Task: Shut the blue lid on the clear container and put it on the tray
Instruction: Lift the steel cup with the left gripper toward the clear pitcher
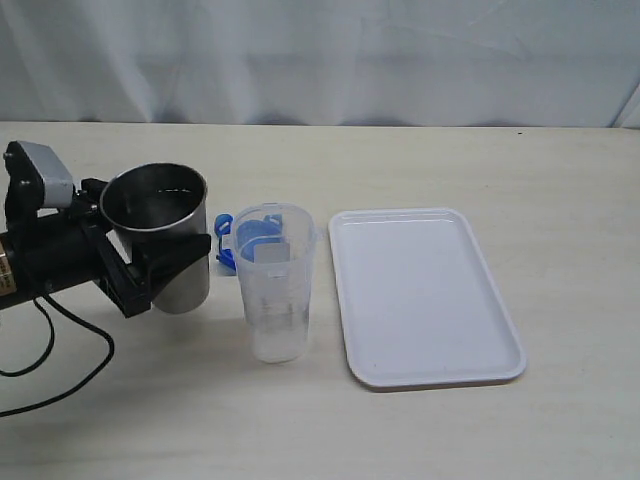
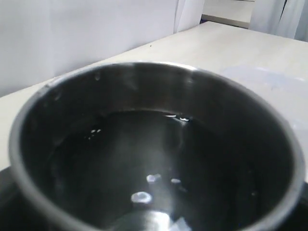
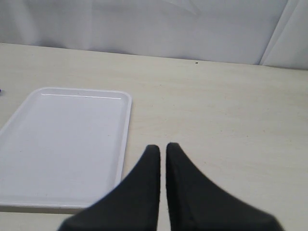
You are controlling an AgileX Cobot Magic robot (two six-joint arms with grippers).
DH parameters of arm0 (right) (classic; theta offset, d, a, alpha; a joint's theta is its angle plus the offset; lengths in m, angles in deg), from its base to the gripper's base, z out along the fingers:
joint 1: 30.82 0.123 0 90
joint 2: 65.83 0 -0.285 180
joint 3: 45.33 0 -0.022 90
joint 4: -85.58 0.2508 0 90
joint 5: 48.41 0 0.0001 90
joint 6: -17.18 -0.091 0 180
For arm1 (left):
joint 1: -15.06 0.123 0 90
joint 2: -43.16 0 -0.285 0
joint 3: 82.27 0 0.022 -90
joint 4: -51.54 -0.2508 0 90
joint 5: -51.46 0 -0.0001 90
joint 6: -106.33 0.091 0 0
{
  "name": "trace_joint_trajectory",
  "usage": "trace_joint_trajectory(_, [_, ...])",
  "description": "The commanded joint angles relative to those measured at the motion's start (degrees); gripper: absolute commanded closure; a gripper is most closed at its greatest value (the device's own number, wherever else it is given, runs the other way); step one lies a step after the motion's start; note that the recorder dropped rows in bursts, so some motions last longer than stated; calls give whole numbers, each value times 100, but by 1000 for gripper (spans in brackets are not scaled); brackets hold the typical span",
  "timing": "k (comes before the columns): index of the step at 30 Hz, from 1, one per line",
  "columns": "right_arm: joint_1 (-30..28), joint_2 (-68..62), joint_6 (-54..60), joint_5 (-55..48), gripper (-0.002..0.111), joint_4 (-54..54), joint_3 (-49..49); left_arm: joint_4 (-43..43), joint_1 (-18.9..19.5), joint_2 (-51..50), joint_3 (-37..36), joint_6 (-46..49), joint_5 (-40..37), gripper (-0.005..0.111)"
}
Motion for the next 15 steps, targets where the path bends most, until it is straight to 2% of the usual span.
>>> trace_joint_trajectory(1, [-19, 30, 0, 4, 104, 45, 13, 56, -13, 454, 18, -227, 519, 107])
trace_joint_trajectory(7, [-19, 30, 0, 4, 104, 45, 13, 68, -13, 630, 90, -527, 519, 107])
trace_joint_trajectory(12, [-19, 30, 0, 4, 104, 45, 13, -7, -13, 630, 409, -1099, 519, 107])
trace_joint_trajectory(15, [-19, 30, 0, 4, 104, 45, 13, -72, -105, 630, 593, -1133, 519, 107])
